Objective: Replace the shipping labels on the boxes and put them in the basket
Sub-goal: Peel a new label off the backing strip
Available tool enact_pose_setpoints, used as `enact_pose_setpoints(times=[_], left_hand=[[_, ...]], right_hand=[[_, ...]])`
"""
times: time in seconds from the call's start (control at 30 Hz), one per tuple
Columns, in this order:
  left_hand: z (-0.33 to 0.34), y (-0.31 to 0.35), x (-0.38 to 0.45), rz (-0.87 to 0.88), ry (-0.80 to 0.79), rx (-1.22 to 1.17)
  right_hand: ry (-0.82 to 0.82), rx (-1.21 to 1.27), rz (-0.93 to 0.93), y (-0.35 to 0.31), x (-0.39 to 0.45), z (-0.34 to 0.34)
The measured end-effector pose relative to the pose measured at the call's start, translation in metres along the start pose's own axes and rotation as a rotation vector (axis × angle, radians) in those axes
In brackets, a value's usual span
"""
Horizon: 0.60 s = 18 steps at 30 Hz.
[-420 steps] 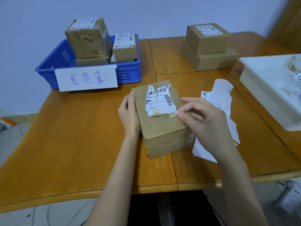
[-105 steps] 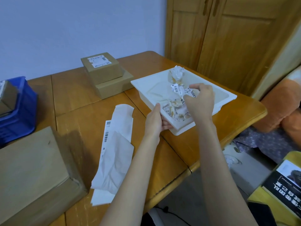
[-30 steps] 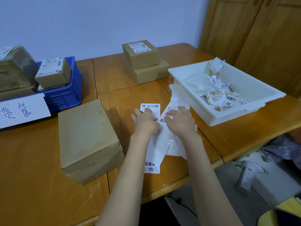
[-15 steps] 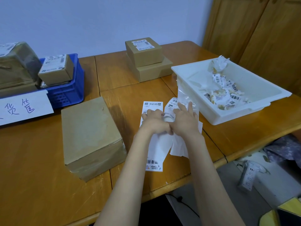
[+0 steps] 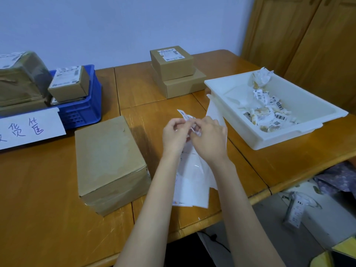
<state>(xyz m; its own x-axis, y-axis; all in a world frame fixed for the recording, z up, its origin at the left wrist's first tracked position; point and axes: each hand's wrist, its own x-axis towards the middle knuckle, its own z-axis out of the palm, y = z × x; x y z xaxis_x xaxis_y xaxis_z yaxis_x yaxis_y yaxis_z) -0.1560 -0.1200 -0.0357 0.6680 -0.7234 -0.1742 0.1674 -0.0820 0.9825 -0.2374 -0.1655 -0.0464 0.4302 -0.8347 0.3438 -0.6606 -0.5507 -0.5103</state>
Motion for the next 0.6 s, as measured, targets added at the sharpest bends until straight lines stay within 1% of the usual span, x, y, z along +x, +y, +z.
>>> enact_pose_setpoints(times=[0.07,0.13,0.2,0.27,0.37,0.43,0.53,0.6], left_hand=[[-0.004,0.0,0.003,0.087,0.094,0.02],[-0.009,0.0,0.005,0.196,0.146,0.065],[-0.011,0.001,0.003,0.262,0.163,0.09],[-0.011,0.002,-0.001,0.312,0.14,0.128],[-0.011,0.002,-0.008,0.35,0.046,0.177],[-0.014,0.002,-0.012,0.362,-0.007,0.169],[-0.016,0.004,-0.017,0.29,-0.039,0.041],[-0.017,0.003,-0.016,0.261,-0.027,0.003]], right_hand=[[-0.062,0.196,0.004,-0.004,0.001,-0.004],[-0.089,0.398,0.044,-0.004,0.003,-0.008],[-0.076,0.587,0.093,-0.007,0.004,-0.013],[-0.041,0.688,0.099,-0.011,0.004,-0.015],[0.031,0.658,0.082,-0.016,0.006,-0.011],[0.091,0.616,0.09,-0.015,0.005,-0.009],[0.135,0.557,0.116,-0.011,0.003,-0.01],[0.129,0.589,0.143,-0.01,0.0,-0.011]])
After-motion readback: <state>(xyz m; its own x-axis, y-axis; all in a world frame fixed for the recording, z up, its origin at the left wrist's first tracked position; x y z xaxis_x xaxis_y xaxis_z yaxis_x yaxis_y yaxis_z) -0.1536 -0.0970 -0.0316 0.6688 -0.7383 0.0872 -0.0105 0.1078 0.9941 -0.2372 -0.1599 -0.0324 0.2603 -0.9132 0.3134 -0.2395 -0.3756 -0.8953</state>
